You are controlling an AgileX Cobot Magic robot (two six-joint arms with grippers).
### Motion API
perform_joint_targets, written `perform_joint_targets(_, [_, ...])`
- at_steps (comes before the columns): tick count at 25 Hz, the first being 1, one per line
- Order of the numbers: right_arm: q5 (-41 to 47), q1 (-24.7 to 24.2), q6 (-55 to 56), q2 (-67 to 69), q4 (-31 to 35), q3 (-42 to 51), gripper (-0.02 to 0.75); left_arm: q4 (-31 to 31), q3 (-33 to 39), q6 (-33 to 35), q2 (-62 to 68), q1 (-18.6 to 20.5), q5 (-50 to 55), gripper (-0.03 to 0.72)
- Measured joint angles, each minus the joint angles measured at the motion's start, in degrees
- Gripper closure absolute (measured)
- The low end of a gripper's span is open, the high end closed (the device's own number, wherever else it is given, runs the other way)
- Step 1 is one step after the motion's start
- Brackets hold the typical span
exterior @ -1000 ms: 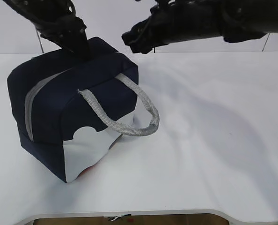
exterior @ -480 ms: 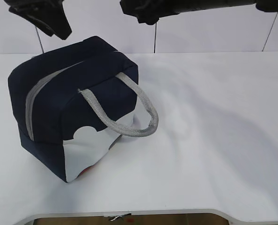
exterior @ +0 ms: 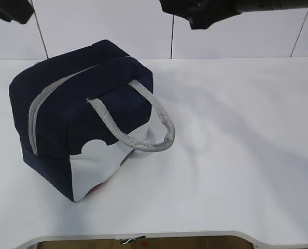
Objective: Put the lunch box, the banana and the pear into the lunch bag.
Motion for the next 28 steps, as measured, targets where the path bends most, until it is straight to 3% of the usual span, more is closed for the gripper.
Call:
perform_joint_targets(12, [0.0,0.0,-0.08,-11.73,0.0,12.36,0.26,0.0,23.36,-0.1,-26.94,0.0,0.33,0.461])
perform_joint_targets(20, [-0.22,0.0,-0.13,-13.52,0.0,13.76,0.26,0.0,39.78,-0.1,-46.67,0.0,-5.69,0.461])
perform_joint_targets(28, [-0.62,0.0,-0.13,-13.52,0.0,13.76,0.26,0.0,51.25,-0.1,-61.81,0.0,-6.73,0.461])
